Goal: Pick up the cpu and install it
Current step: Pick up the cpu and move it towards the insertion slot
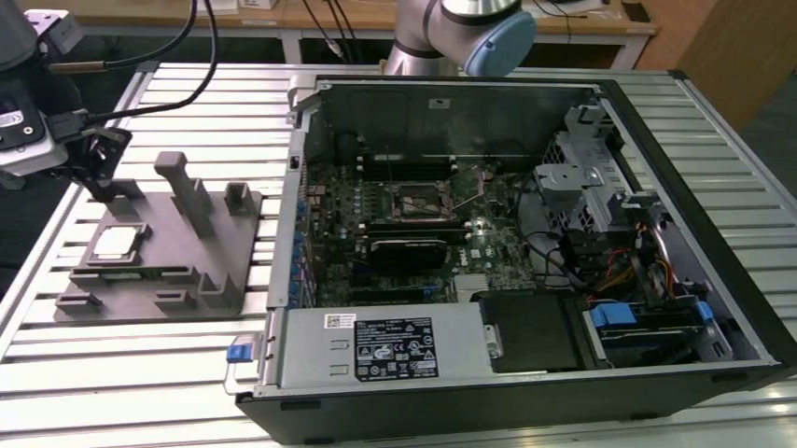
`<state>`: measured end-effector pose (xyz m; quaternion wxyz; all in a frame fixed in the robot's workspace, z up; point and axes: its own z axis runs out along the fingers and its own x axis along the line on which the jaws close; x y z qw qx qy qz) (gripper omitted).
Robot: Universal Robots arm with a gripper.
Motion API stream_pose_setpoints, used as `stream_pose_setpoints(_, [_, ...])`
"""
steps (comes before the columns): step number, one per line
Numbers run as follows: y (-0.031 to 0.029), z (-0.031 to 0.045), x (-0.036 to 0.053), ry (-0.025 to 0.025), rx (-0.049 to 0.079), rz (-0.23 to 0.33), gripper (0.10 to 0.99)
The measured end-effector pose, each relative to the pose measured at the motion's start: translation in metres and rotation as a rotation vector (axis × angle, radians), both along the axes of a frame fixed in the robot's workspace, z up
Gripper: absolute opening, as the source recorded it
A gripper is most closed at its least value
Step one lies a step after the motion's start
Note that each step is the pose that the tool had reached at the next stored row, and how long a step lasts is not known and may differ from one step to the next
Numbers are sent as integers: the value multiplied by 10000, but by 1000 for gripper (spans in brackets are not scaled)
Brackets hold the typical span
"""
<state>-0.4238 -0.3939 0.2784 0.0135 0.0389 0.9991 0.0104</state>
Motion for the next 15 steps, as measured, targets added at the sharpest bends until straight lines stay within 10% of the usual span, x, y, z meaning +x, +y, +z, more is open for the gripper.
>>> stream_pose_setpoints(15, [0, -174, -38, 0, 0, -1, 106])
